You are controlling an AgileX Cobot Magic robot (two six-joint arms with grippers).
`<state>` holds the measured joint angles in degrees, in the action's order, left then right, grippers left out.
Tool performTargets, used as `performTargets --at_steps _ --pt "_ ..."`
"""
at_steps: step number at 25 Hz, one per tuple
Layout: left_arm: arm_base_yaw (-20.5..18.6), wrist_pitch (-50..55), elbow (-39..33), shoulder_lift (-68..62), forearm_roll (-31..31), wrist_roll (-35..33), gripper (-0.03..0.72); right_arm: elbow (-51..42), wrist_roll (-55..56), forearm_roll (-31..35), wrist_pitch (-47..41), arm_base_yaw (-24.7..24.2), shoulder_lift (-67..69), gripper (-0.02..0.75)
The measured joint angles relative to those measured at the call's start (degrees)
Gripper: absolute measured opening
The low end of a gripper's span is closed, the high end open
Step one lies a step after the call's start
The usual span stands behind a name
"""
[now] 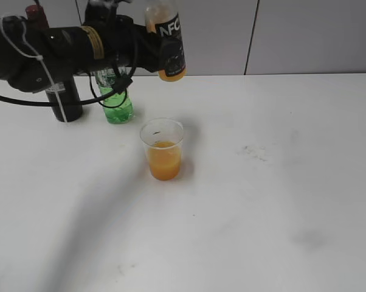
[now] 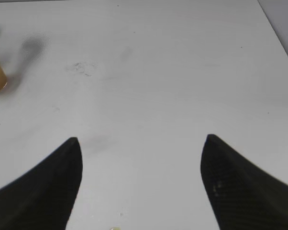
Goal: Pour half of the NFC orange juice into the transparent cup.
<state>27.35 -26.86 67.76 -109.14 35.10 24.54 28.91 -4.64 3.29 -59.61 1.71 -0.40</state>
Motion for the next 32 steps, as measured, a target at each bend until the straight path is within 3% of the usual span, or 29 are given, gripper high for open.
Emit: performTargets --at_steps 7,32 --pt "0.2 1.1 4.0 -6.6 -0.3 -2.3 0.473 0.0 0.0 0.0 0.0 0.0 0.0 0.589" --pt "0.2 0.3 4.6 -16.1 -1.9 -3.3 0.473 0.0 0.0 0.0 0.0 0.0 0.0 0.589"
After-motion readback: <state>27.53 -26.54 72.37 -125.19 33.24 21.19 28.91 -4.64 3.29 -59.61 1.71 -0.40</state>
